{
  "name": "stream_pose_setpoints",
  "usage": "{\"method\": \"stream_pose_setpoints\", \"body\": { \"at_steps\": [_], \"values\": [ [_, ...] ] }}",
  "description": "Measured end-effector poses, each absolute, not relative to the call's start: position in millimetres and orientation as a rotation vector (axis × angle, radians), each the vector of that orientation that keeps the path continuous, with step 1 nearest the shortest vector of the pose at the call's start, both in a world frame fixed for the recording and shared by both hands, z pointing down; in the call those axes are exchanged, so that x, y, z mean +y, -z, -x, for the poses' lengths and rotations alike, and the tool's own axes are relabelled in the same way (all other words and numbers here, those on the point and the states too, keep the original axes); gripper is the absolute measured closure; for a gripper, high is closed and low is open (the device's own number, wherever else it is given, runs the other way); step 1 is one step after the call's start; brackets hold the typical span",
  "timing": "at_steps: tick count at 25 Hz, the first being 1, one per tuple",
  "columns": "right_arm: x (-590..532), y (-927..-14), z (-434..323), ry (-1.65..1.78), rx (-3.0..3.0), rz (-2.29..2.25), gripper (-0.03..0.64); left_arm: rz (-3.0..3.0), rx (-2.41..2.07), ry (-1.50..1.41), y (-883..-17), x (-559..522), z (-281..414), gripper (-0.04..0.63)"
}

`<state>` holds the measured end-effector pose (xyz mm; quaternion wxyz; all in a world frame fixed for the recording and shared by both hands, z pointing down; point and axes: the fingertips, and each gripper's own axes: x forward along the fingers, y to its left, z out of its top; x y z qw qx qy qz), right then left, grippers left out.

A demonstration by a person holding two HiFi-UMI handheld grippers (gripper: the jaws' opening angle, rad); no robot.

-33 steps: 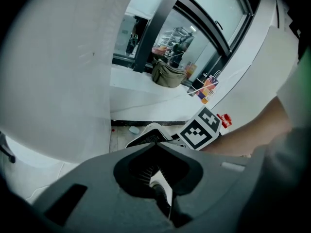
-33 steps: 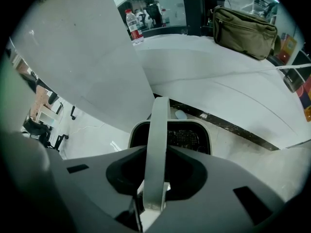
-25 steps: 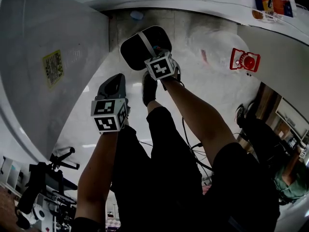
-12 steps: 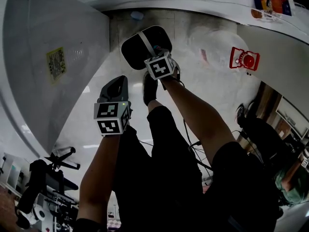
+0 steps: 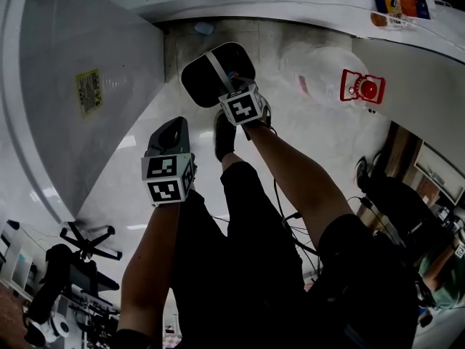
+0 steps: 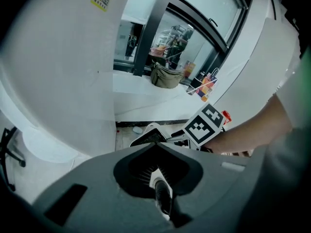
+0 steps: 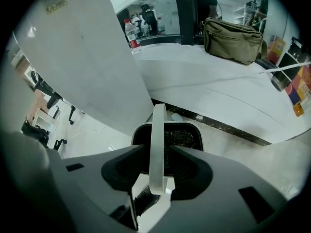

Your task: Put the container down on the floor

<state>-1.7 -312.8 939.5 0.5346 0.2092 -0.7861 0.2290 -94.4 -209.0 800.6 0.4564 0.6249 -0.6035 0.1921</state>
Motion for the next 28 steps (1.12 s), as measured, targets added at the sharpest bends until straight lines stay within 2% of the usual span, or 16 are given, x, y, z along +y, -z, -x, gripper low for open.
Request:
{"method": "stream_pose_setpoints", "body": {
  "at_steps": [12, 21, 28],
  "values": [
    [-311.9, -862.8, -8.8, -0.577, -1.962, -0.604, 0.471, -1.629, -1.494, -0.463, -746.9, -214.1, 86.8, 0.586],
    [-318.8, -766.9, -4.0, -0.601, -2.099, -0.695, 0.563, -1.753, -1.51, -0.454, -673.4, -230.4, 80.5, 0.586],
    [-307.9, -681.5, -1.5, -0.599, -2.203, -0.701, 0.594, -1.813, -1.525, -0.396, -612.6, -224.2, 72.0, 0.586]
  ]
}}
